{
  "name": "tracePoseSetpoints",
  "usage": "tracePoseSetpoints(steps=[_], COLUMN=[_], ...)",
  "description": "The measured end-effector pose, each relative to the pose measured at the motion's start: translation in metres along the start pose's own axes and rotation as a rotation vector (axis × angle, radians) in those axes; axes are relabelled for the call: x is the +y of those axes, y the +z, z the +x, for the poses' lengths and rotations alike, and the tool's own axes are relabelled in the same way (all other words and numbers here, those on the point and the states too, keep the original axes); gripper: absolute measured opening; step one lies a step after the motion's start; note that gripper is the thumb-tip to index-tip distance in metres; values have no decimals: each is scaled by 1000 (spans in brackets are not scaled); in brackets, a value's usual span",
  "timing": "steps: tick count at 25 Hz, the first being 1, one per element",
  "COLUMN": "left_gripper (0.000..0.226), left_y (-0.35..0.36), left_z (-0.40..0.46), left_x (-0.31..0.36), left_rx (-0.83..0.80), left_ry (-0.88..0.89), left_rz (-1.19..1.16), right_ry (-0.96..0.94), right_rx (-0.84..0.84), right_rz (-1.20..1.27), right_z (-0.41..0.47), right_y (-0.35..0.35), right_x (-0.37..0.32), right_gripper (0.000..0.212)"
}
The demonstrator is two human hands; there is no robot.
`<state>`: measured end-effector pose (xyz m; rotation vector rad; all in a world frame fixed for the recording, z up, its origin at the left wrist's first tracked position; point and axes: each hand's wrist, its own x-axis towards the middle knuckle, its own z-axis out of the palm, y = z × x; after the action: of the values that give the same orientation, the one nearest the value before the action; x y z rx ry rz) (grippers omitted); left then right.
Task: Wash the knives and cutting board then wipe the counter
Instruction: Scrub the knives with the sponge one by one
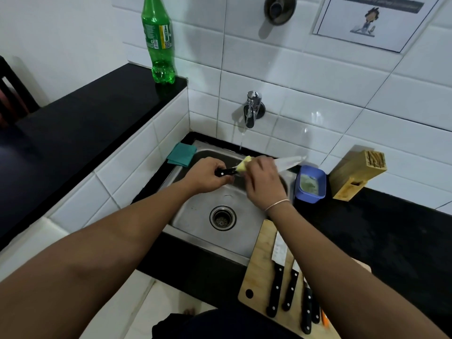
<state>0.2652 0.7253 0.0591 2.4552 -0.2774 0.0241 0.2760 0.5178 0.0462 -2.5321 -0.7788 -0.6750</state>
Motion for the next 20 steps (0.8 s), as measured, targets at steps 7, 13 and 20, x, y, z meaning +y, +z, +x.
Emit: tracePoseSetpoints(steps=[7,13,20], left_gripper=[29,34,75], left_y=[2,13,36], left_z=[-14,-3,2], left_x=[-14,13,40], left_rx=[6,-118,-99], left_ry=[32,-338,-432], left_rz=[68,-628,-858], right_ry=[450,201,148], right_rx=[-52,-82,86], right_rz=[-200,171,144], right_z=[-5,3,-11], right_y=[-29,5,-8], right_x=[66,-34,-16], right_gripper=[20,16,20])
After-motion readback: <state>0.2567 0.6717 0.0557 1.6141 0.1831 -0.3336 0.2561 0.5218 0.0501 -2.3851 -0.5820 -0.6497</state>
